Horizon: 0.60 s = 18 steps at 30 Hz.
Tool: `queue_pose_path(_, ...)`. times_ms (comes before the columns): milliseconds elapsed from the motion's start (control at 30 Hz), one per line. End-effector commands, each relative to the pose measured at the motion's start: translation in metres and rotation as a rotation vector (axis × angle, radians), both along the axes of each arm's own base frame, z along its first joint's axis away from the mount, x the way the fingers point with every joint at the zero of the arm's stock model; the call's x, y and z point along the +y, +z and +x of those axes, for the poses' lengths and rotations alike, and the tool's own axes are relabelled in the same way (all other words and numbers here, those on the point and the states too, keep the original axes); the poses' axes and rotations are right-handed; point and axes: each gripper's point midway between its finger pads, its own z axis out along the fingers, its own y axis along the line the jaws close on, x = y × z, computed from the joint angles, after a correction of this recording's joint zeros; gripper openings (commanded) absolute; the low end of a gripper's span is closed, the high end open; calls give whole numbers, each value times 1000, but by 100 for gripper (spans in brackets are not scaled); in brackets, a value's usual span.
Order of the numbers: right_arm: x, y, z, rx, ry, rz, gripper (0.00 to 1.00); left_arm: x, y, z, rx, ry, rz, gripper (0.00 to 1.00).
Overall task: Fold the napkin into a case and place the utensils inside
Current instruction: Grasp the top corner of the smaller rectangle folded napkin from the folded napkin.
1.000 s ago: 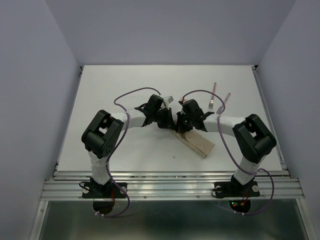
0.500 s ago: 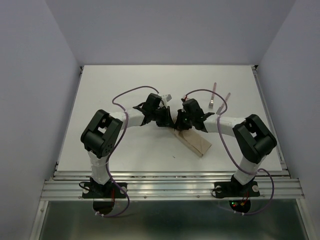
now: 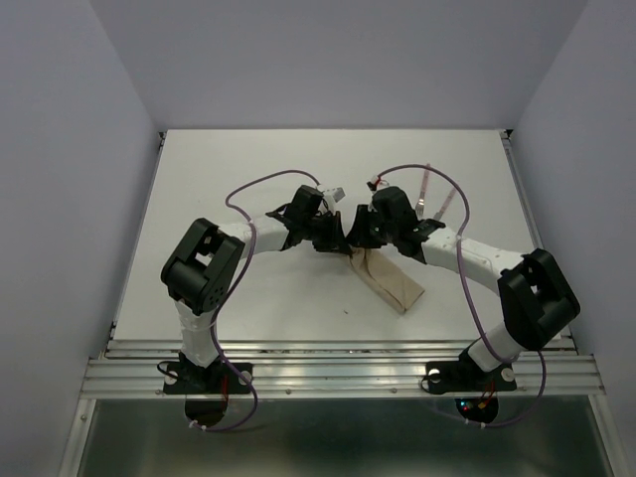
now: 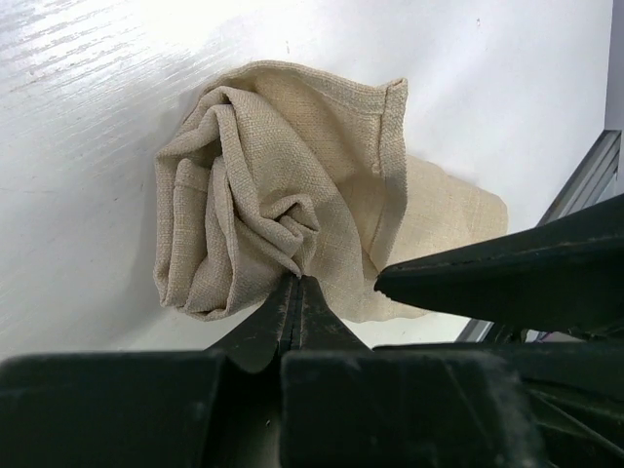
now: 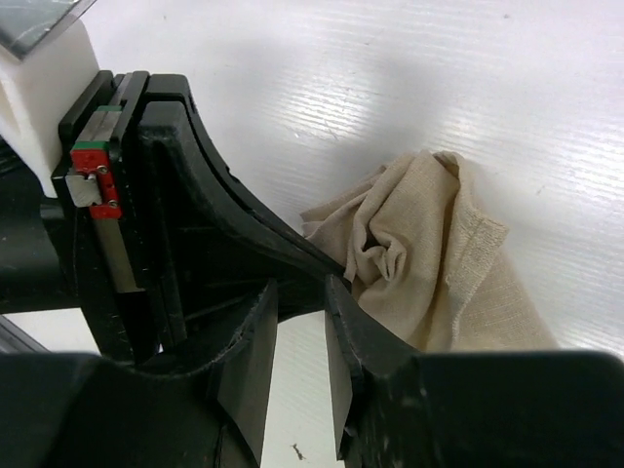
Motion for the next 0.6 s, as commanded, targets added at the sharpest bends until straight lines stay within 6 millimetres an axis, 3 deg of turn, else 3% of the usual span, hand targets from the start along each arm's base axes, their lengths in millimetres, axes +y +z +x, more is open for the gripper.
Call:
queue_pose_path(0, -4, 17, 10, -65, -41, -13, 32, -8, 26, 5, -67, -32, -50, 0)
queue_pose_path(133, -21, 19, 17, -103, -109, -77, 31, -8, 27, 5, -73, -36, -48, 0)
queue_pose_path(300, -50, -4, 30, -71, -174, -167, 39, -6, 27, 6, -76, -36, -44, 0)
queue_pose_path(567, -58, -22, 41, -36, -184, -198, 45, -4, 29, 8, -81, -37, -46, 0)
